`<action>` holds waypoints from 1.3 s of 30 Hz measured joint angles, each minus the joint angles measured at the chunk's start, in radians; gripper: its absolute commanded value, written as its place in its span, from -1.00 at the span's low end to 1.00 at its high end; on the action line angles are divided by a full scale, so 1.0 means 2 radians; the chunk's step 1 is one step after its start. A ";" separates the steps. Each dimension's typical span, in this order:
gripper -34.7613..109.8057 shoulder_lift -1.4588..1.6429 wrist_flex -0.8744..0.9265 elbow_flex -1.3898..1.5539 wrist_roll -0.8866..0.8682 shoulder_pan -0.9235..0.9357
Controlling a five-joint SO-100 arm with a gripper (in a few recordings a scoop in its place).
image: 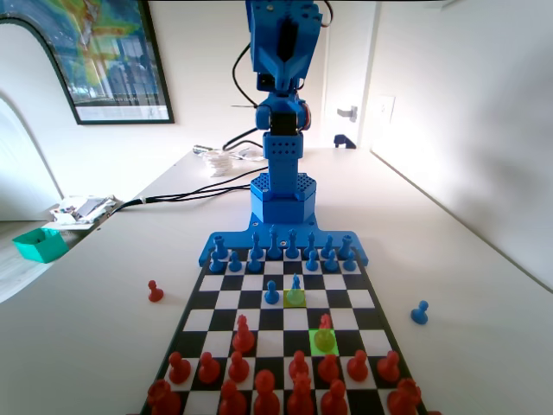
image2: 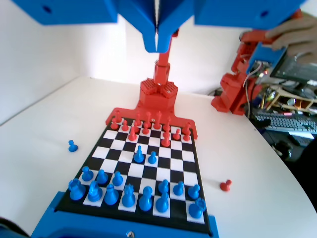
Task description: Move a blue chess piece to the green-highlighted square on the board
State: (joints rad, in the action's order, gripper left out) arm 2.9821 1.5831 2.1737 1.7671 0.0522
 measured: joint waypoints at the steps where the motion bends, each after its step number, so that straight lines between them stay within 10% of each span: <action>1: -0.51 -0.004 0.000 0.000 0.003 0.002; 39: -0.44 -0.627 -0.073 -0.258 -0.156 -0.066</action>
State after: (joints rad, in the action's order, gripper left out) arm 1.7273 1.4373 1.6567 1.4557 -0.0798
